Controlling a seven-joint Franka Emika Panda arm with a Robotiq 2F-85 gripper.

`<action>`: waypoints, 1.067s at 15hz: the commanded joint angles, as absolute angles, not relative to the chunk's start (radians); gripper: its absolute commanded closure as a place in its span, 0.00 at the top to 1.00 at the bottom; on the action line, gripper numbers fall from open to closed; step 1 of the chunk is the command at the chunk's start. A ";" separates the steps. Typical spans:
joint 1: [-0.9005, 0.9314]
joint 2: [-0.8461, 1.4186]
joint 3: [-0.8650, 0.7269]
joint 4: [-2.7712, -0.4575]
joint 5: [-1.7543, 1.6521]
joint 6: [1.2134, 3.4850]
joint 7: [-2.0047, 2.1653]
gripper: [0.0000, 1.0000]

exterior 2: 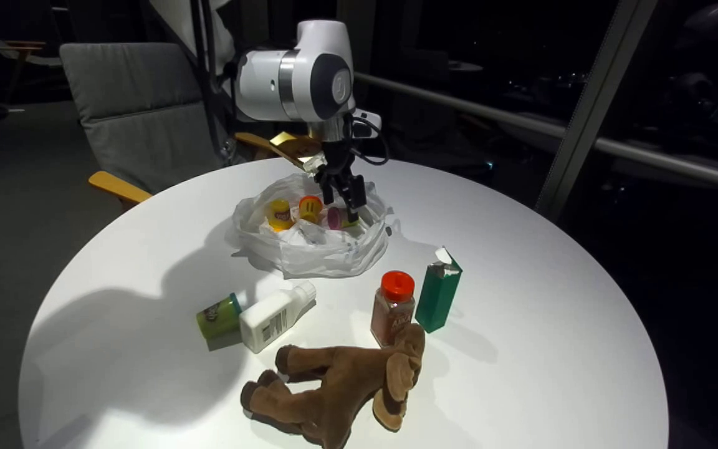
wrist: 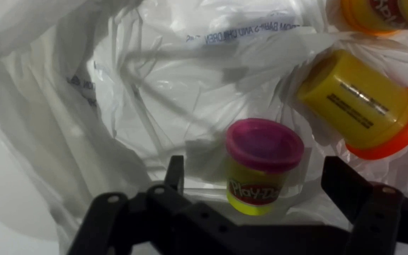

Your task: Remove the objects in the plastic and place them on the table

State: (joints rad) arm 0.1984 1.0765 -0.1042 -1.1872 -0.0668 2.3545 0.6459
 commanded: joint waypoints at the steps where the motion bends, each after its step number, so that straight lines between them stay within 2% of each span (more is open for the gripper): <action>1: 0.196 1.150 -0.118 -1.063 -0.053 2.308 0.641 1.00; 2: 0.194 1.163 -0.119 -1.046 -0.052 2.300 0.640 0.95; 3: 0.192 1.169 -0.116 -1.035 -0.049 2.292 0.639 0.73; 5: 0.194 1.176 -0.115 -1.021 -0.050 2.282 0.641 0.70; 11: 0.193 1.156 -0.104 -1.029 -0.042 2.270 0.642 0.22; 16: 0.199 1.058 -0.095 -1.143 -0.025 2.300 0.646 0.19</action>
State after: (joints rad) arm 0.1959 1.1436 -0.1015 -1.0633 -0.0493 2.2963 0.6463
